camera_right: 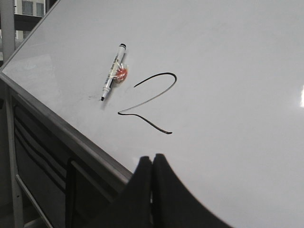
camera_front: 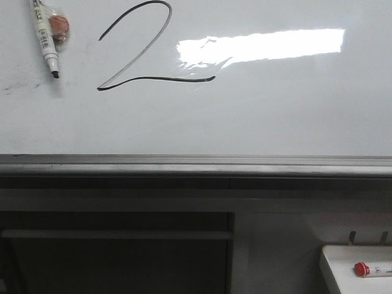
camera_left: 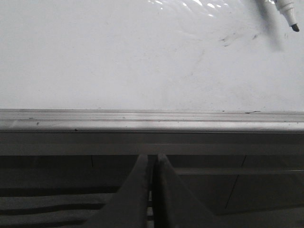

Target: Write number 2 on whiteboard

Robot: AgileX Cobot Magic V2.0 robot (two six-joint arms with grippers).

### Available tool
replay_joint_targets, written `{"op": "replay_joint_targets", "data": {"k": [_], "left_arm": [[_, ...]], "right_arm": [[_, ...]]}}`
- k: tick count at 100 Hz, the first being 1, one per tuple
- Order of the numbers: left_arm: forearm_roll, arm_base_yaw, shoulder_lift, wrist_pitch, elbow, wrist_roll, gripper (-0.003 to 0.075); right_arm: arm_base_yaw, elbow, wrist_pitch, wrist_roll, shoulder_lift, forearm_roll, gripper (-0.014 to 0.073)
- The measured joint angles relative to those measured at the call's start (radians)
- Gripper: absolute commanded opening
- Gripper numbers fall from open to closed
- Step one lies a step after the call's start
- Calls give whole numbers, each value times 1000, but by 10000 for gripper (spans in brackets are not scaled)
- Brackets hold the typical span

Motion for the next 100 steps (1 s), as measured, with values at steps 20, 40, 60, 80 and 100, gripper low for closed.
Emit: {"op": "replay_joint_targets", "data": {"k": [20, 40, 60, 80, 100], "left_arm": [[0, 0, 0, 0, 0, 0, -20], [0, 0, 0, 0, 0, 0, -20], [0, 0, 0, 0, 0, 0, -20], [0, 0, 0, 0, 0, 0, -20], [0, 0, 0, 0, 0, 0, -20]], "right_arm": [[0, 0, 0, 0, 0, 0, -71], [0, 0, 0, 0, 0, 0, -71], [-1, 7, -6, 0, 0, 0, -71], [-116, 82, -3, 145, 0, -146, -71], [-346, 200, 15, 641, -50, -503, -72]]}}
